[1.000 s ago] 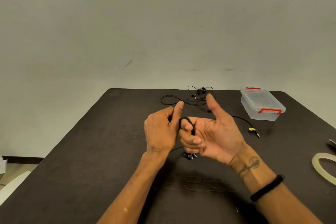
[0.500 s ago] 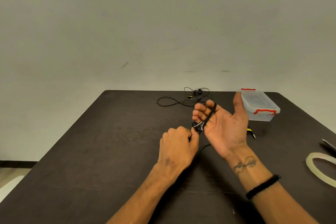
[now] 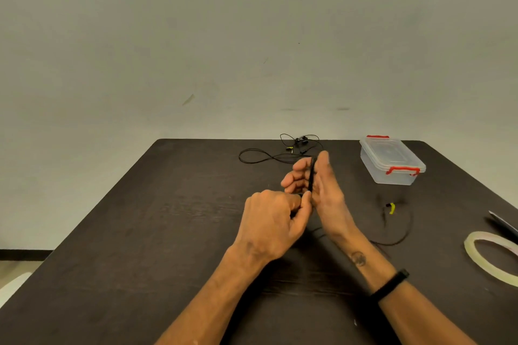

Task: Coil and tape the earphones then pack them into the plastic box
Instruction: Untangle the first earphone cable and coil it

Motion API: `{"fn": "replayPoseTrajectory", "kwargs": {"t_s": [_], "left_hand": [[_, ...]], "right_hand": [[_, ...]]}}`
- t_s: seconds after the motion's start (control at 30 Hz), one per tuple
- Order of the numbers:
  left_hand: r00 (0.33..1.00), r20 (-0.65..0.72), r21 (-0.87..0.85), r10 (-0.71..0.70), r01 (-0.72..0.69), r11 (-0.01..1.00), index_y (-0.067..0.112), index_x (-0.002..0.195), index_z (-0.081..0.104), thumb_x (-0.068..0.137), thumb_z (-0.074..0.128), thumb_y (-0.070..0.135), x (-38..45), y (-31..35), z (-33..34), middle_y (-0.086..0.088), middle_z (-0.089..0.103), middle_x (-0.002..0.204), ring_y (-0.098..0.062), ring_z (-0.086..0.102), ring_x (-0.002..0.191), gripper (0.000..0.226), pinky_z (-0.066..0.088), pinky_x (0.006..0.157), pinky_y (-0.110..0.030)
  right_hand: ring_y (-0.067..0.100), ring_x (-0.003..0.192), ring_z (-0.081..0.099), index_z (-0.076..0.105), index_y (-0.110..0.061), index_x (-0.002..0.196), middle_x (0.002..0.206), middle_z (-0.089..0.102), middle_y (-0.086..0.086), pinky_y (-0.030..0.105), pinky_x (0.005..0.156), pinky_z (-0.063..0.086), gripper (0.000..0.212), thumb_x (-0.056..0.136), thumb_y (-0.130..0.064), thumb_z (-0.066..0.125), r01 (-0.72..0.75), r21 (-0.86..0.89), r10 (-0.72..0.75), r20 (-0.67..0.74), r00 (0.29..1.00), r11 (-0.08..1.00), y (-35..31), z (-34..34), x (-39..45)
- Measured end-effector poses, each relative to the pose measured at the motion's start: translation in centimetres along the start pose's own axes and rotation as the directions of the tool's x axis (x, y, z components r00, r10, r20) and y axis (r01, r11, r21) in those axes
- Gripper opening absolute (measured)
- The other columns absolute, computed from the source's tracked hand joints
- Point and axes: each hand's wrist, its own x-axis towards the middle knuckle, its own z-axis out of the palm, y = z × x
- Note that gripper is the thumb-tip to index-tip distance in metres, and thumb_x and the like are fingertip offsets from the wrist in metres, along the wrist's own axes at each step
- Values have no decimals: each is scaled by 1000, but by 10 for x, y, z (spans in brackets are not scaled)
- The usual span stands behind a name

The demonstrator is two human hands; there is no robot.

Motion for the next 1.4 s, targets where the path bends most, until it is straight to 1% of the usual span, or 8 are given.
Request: {"fn": "replayPoseTrajectory", "kwargs": {"t_s": [0.2,0.33,0.53,0.77,1.03,1.2,1.3,1.4], "left_hand": [[978,-159,-129,-136,116,985,18,60,63,110,47,44,7,-30,-16,11,62,49,-9,60,46,58,49,51,-36],[935,-291,-87,-203,185,979,16,50,43,108,55,35,12,-40,-27,7,37,41,-18,39,37,62,36,42,-38],[929,-285,-183,-235,188,965,27,49,31,108,57,32,12,-42,-30,11,30,40,-15,31,36,65,24,44,-25],[889,-298,-311,-347,253,916,12,46,33,108,53,46,14,-44,-28,-2,32,39,-17,27,37,73,21,44,-30],[926,-42,-318,-376,344,883,22,46,35,105,57,45,5,-27,-9,7,41,40,-11,38,40,67,32,47,-30],[872,191,-217,-451,486,847,24,54,39,84,65,18,-3,-13,10,-10,63,64,-42,68,75,40,47,58,-44],[913,224,-206,-342,387,899,22,60,42,87,50,34,-6,-5,17,-4,57,57,-35,59,59,31,37,54,-39],[917,241,-222,-319,372,901,17,49,35,99,51,40,-6,-2,22,-3,39,44,-35,46,50,58,36,52,-41]], "right_hand": [[24,69,39,54,1,89,76,45,19,48,66,34,86,100,-79,22,6,-273,83,313,946,962,-2,16,-13],[13,60,34,55,-13,83,64,40,-4,33,63,30,86,84,-93,23,-152,-326,275,373,886,933,-2,16,-14],[22,56,17,49,-11,77,61,26,5,35,61,29,83,92,-87,19,-463,-138,444,609,657,875,-14,18,-15],[18,52,18,45,-10,82,57,22,3,38,62,21,83,93,-87,15,-692,133,327,808,490,709,-26,13,-15],[19,57,23,48,-7,96,63,27,4,37,63,20,97,82,-98,15,-710,371,105,842,529,599,-36,17,-20],[19,64,18,50,-8,104,72,31,5,38,70,19,100,72,-101,35,-555,634,4,657,754,539,-40,13,-16],[19,68,19,52,-9,105,79,34,6,37,70,22,97,75,-100,36,-378,724,4,460,888,577,-37,6,-11],[20,69,25,56,-9,103,84,45,11,37,71,31,90,75,-95,46,-204,714,37,242,970,670,-31,-2,-6]]}}
